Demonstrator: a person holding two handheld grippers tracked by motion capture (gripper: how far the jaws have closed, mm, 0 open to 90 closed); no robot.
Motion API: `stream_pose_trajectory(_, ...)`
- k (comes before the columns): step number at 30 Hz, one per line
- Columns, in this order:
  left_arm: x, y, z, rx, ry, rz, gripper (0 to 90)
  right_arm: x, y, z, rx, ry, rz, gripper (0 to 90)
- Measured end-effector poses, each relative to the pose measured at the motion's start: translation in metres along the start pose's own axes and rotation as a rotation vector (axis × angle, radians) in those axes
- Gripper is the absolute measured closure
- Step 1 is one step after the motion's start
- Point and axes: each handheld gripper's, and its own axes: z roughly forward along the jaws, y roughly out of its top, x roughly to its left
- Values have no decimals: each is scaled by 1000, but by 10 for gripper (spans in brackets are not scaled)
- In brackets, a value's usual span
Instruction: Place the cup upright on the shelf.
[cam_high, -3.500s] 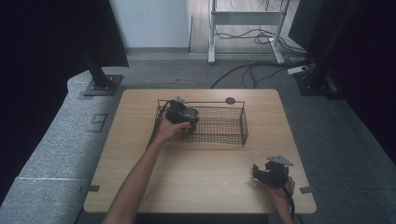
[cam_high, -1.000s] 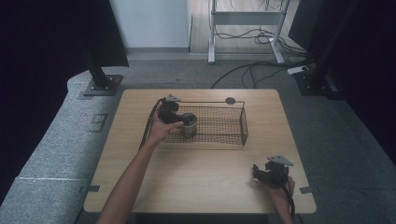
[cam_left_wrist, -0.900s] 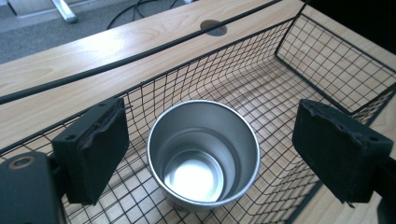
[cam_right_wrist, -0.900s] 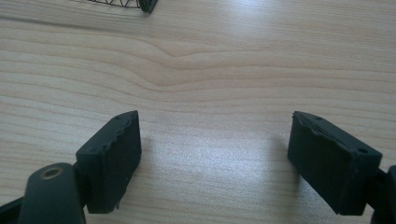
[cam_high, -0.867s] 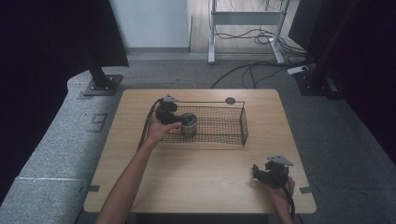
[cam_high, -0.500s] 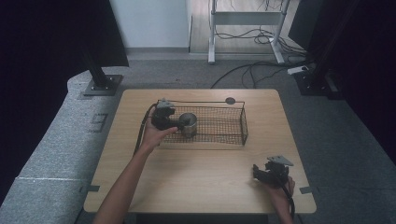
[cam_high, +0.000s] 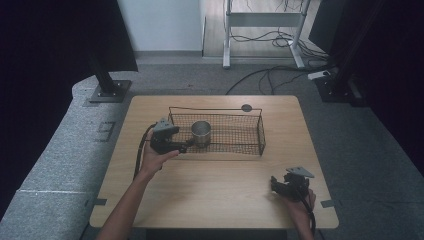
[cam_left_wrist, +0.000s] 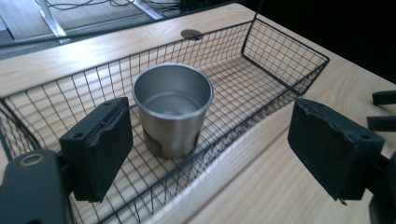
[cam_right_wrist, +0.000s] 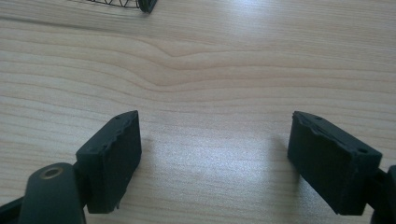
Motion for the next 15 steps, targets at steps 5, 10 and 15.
stream_pose_trajectory(5, -3, -16, -10, 12, -2, 11, 142, 0, 0, 0, 0, 0, 0, 172)
stream_pose_trajectory(10, -6, -34, -18, 30, -10, 14, 142, 0, 0, 0, 0, 0, 0, 172)
stream_pose_trajectory(15, -11, -52, -24, 42, -13, 21, 143, 0, 0, 0, 0, 0, 0, 172)
